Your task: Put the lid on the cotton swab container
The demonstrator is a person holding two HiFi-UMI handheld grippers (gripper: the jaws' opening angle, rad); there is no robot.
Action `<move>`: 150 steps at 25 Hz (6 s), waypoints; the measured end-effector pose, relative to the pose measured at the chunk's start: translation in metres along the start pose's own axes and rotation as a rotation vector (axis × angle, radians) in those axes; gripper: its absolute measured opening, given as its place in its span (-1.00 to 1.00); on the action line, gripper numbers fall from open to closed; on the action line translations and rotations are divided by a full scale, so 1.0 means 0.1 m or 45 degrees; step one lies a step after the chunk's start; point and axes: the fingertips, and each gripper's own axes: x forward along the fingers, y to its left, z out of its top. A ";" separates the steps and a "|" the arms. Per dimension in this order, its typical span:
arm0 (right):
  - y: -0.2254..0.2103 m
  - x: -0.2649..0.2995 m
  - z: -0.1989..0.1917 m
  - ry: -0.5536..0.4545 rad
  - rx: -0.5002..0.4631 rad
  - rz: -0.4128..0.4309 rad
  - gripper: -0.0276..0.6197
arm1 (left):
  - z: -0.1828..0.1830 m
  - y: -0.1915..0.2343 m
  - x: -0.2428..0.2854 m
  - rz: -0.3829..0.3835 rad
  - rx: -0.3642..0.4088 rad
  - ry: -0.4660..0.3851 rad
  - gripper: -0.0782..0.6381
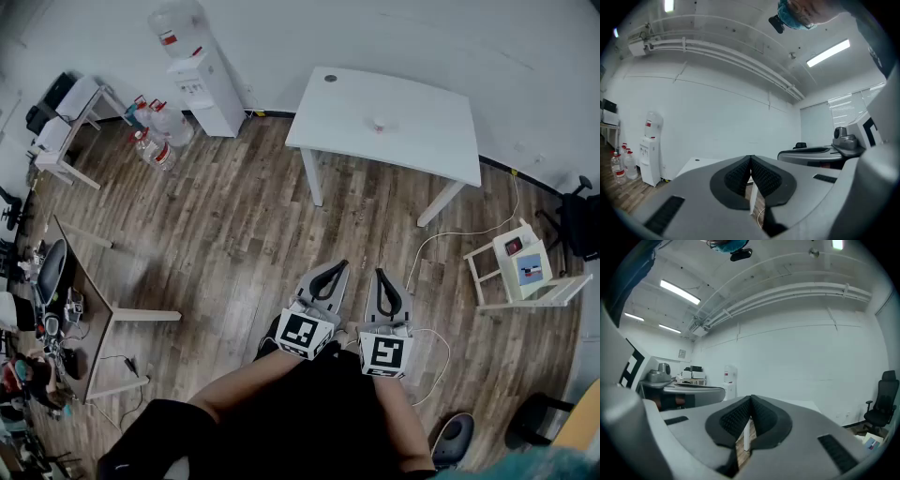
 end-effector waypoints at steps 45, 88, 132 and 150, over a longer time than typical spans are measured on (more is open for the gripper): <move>-1.89 3.71 -0.06 0.162 0.057 -0.121 -0.82 | -0.07 2.42 3.36 -0.155 -0.108 0.048 -0.75; -3.03 6.40 -0.64 0.346 0.092 0.486 -0.82 | -1.88 3.27 5.53 -0.189 -0.158 0.589 -0.74; -2.75 6.57 -2.25 0.938 -0.119 0.812 -0.35 | -3.01 2.97 6.50 -0.674 0.179 0.744 -0.01; -2.67 6.57 -2.44 1.062 -0.210 0.936 -0.14 | -3.01 2.95 6.51 -0.686 0.155 0.727 -0.01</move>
